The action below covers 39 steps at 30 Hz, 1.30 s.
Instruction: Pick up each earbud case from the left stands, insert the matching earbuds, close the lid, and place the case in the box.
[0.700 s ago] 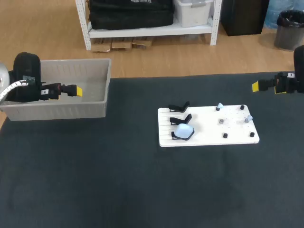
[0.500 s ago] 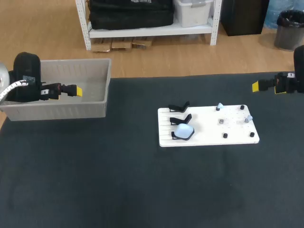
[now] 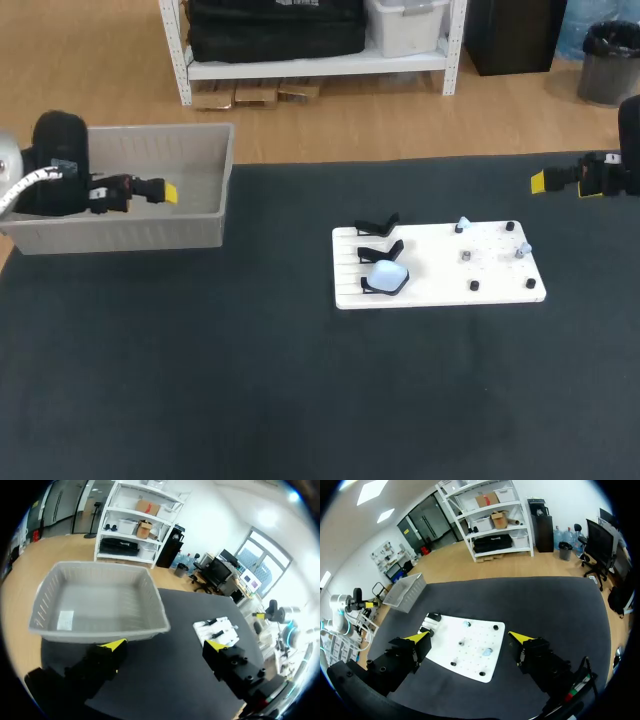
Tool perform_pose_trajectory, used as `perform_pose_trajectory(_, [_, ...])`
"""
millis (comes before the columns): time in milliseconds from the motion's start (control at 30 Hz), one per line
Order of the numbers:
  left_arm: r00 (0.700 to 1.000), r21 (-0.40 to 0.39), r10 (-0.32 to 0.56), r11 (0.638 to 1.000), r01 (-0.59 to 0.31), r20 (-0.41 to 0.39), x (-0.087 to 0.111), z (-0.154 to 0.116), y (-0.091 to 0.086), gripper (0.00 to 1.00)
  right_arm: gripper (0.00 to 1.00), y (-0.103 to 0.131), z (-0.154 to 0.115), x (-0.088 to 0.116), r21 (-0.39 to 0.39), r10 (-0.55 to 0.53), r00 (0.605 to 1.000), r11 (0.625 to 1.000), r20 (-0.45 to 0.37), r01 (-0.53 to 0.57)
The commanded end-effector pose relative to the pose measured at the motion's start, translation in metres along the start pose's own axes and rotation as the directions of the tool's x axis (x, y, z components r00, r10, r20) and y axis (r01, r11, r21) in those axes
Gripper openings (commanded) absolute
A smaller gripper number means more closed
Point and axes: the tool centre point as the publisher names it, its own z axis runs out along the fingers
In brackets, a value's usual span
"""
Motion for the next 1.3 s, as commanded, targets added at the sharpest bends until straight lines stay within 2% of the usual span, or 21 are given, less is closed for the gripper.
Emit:
perform_pose_trajectory(33, [0.998,0.072,0.061,0.996,-0.061,-0.002,-0.007,-0.004,-0.008,1.00,1.00,0.000,0.000,0.000,0.001,0.000,1.000,1.000,-0.001,0.000])
perform_pose_trajectory(167, [0.990,0.123,0.139,0.982,-0.140,0.017,-0.011,-0.002,-0.023,1.00,1.00,0.000,0.000,0.000,0.001,0.000,1.000,1.000,-0.001,0.000])
perform_pose_trajectory(233, [0.982,0.121,0.188,0.975,-0.188,0.015,-0.013,-0.001,-0.032,1.00,1.00,0.000,0.000,0.000,0.001,0.000,1.000,1.000,-0.001,0.000])
perform_pose_trajectory(267, [0.976,0.166,0.216,0.961,-0.219,0.033,-0.015,0.001,-0.037,1.00,1.00,0.000,0.000,0.000,0.001,0.000,1.000,1.000,-0.001,0.000])
perform_pose_trajectory(367, [0.950,0.207,0.311,0.927,-0.312,0.038,-0.017,0.004,-0.053,1.00,1.00,0.000,0.000,0.000,0.001,0.000,1.000,1.000,-0.001,0.000])
perform_pose_trajectory(467, [0.903,0.254,0.427,0.869,-0.424,0.048,-0.017,0.010,-0.072,1.00,1.00,0.000,0.000,0.000,0.001,0.000,1.000,1.000,-0.001,0.000])
perform_pose_trajectory(533, [0.859,0.289,0.508,0.816,-0.501,0.056,-0.015,0.017,-0.083,1.00,1.00,0.000,0.000,0.000,0.001,0.000,1.000,1.000,-0.001,0.000])
perform_pose_trajectory(667, [0.794,0.339,0.603,0.733,-0.590,0.076,-0.012,0.027,-0.095,1.00,1.00,0.000,0.000,0.000,0.001,0.000,1.000,1.000,-0.001,0.000])
perform_pose_trajectory(767, [0.762,0.372,0.641,0.687,-0.624,0.094,-0.010,0.033,-0.100,1.00,1.00,0.000,0.000,0.000,0.001,0.000,1.000,1.000,-0.001,0.000])
perform_pose_trajectory(833, [0.731,0.397,0.674,0.645,-0.653,0.109,-0.009,0.037,-0.104,1.00,1.00,0.000,0.000,0.000,0.001,0.000,1.000,1.000,-0.001,0.000])
perform_pose_trajectory(867, [0.703,0.412,0.699,0.606,-0.681,0.132,-0.007,0.040,-0.108,1.00,1.00,0.000,0.000,0.000,0.001,0.000,1.000,1.000,-0.001,0.000])
perform_pose_trajectory(1133, [0.612,0.463,0.770,0.483,-0.743,0.179,0.002,0.060,-0.128,1.00,1.00,0.000,0.000,0.000,0.001,0.000,1.000,1.000,-0.001,0.000])
perform_pose_trajectory(1300, [0.586,0.505,0.781,0.423,-0.752,0.218,0.010,0.073,-0.139,1.00,1.00,0.000,0.000,0.000,0.001,0.000,1.000,1.000,-0.001,0.000])
